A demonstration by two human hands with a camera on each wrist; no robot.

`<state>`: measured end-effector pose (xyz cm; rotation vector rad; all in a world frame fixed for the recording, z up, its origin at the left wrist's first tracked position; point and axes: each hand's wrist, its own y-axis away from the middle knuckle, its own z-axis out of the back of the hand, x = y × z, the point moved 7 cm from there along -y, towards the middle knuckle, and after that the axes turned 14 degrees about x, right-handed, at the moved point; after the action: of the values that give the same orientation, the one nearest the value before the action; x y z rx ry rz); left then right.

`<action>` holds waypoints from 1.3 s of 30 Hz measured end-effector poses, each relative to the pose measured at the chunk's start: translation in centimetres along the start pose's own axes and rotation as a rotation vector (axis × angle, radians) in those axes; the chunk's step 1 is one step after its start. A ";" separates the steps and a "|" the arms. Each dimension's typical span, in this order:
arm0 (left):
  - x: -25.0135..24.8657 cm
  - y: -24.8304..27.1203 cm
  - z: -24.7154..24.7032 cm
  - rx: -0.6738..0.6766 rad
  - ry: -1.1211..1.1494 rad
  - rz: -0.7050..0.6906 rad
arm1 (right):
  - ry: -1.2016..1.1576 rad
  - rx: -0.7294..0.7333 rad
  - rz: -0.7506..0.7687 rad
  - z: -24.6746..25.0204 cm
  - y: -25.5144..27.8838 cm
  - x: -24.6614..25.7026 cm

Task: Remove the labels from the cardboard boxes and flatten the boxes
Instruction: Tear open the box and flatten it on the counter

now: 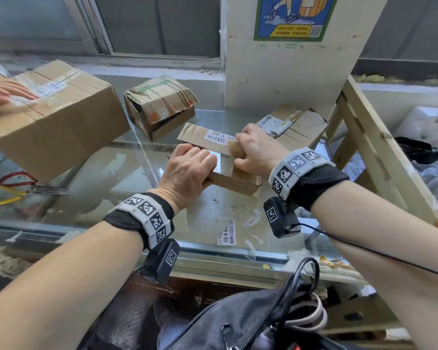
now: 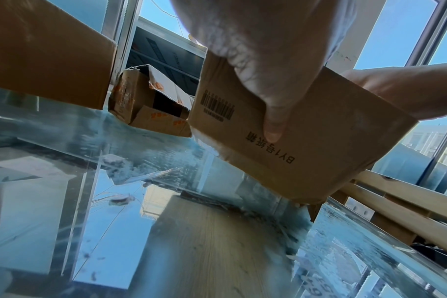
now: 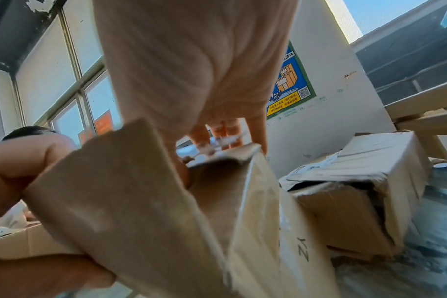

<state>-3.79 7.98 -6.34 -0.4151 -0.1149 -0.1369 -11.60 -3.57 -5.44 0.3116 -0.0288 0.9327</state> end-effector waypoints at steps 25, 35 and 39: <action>1.0 0.4 1.7 0.050 -0.155 0.076 | -0.819 -0.161 -0.053 2.1 0.7 -2.6; 0.7 -0.4 0.8 0.245 -0.088 0.176 | -1.112 -0.187 -0.264 0.2 1.3 -2.9; -0.4 -0.7 1.2 0.170 -0.111 0.118 | -1.032 -0.152 -0.302 -0.6 0.9 -2.7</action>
<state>-4.37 7.92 -5.02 -0.2587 -0.2094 0.0124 -14.00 -5.00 -6.19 0.6091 -0.9688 0.3872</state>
